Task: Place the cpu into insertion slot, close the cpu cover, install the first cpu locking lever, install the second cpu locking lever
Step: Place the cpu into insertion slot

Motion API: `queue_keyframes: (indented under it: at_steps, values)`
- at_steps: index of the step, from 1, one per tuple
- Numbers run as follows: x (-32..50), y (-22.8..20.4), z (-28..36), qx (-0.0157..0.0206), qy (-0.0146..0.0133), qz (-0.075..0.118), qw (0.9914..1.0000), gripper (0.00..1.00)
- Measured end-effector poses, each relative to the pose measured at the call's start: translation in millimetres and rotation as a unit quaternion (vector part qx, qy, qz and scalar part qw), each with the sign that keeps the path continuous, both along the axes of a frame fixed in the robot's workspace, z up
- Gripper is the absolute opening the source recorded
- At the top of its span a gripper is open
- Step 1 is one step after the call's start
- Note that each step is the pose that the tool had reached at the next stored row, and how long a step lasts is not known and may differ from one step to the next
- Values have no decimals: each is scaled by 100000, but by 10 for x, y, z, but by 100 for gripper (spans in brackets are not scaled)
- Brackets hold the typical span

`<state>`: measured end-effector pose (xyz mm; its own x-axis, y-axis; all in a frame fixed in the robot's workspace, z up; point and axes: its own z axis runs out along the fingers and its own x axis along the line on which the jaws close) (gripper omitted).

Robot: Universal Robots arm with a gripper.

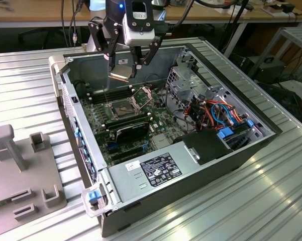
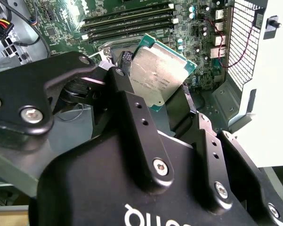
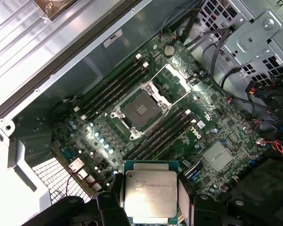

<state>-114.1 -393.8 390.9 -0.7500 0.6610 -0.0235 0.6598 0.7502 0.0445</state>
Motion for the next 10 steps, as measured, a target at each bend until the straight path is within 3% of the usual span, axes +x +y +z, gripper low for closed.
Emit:
queue_keyframes:
  at_steps: [10]
  values:
    - [1, 0, -2, 3, -1, -2460, 99970, 55]
